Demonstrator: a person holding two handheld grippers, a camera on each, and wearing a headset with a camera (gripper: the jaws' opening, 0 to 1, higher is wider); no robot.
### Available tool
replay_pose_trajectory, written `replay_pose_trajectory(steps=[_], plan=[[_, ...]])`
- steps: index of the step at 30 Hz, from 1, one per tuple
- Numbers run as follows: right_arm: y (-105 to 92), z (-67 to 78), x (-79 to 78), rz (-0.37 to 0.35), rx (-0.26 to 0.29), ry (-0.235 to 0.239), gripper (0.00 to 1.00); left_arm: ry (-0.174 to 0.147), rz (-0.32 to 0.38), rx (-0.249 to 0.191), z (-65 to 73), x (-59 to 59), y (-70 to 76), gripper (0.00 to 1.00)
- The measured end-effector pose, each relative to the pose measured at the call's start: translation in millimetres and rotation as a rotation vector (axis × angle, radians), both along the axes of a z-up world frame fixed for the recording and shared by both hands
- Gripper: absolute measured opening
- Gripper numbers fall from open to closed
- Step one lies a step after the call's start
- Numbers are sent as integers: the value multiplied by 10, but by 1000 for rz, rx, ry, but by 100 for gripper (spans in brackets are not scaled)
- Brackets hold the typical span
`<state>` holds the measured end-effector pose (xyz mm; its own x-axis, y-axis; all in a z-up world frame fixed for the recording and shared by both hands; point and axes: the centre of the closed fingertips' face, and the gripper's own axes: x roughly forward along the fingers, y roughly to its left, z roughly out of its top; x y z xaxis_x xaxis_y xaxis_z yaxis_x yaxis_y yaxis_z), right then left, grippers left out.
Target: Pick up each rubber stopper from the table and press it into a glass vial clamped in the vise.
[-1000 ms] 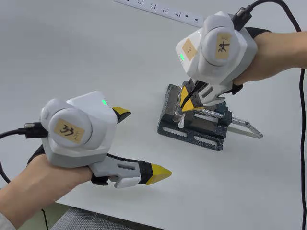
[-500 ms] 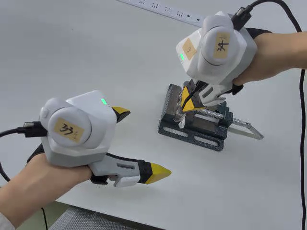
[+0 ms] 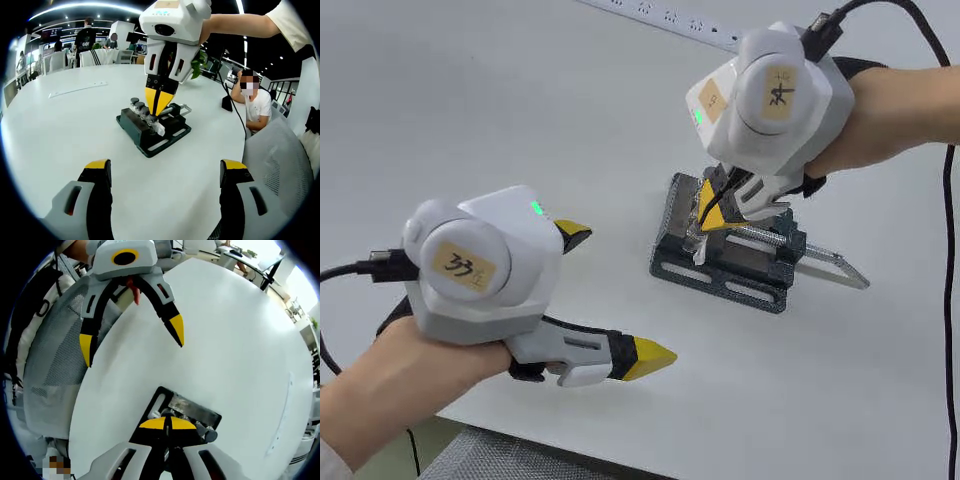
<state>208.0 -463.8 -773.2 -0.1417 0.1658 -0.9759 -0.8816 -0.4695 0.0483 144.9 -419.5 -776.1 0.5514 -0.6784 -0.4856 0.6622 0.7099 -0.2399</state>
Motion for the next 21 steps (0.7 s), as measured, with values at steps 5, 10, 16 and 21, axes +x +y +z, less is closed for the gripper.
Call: replay_pose_trajectory(steps=[5,10,16,21], plan=[[21,-5,-25,13,-20,-11,0,-2,-1,-4,13,8,-27,88],[15,-6,-9,3,-20,-7,0,0,-2,-6,17,0,-47,88],[34,-10,0,-27,-44,-4,0,-2,0,-7,25,3,-47,88],[17,-7,5,-105,-80,12,0,-2,0,-6,29,-4,-53,88]])
